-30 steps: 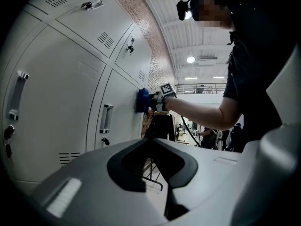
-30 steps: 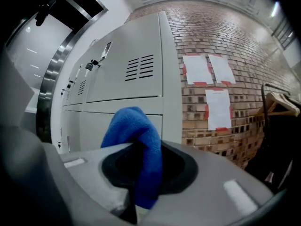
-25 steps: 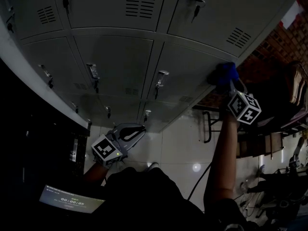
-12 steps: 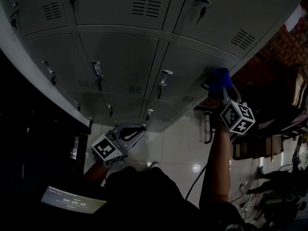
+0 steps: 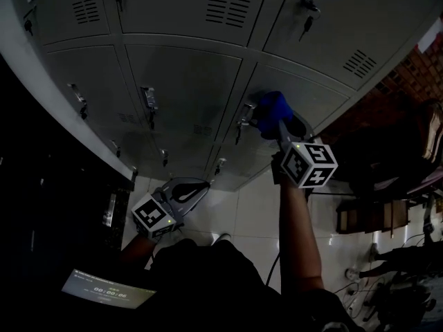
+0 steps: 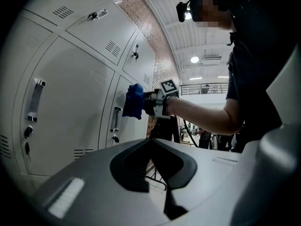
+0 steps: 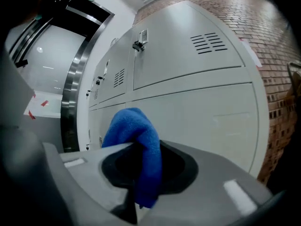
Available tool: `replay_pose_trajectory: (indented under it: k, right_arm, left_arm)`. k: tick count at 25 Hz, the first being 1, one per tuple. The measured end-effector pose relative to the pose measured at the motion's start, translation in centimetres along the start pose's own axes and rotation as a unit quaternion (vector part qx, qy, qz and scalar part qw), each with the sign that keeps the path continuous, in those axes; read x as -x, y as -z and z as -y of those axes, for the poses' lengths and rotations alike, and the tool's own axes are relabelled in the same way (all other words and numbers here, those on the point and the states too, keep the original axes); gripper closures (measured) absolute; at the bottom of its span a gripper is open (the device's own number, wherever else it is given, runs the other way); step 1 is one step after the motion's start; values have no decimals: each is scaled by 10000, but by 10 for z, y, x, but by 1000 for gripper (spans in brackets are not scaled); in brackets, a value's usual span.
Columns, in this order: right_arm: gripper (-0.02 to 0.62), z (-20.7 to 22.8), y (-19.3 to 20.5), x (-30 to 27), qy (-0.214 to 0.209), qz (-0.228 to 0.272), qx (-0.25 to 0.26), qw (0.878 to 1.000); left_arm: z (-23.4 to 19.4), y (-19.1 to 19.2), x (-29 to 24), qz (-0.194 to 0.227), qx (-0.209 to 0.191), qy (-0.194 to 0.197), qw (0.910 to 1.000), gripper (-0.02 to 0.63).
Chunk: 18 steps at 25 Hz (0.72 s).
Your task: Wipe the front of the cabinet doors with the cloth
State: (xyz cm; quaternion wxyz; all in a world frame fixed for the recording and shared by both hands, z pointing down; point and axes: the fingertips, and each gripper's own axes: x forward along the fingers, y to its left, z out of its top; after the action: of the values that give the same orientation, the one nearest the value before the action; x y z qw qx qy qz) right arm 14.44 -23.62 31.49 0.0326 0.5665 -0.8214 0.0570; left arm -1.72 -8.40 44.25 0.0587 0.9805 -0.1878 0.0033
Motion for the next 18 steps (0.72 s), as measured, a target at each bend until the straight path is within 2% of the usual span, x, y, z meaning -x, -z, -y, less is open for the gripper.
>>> replay_pose_trajectory:
  k: [6,18]
  right_arm:
    - [526,-27,10,-35,-225,-167,155,9995]
    - [526,-30,13,-52,-240,-199,213,9993]
  left_arm:
    - [-7,3,13,-2,46,-117,9999,606]
    - [-18,4,21,-22,57,-143,9999,605]
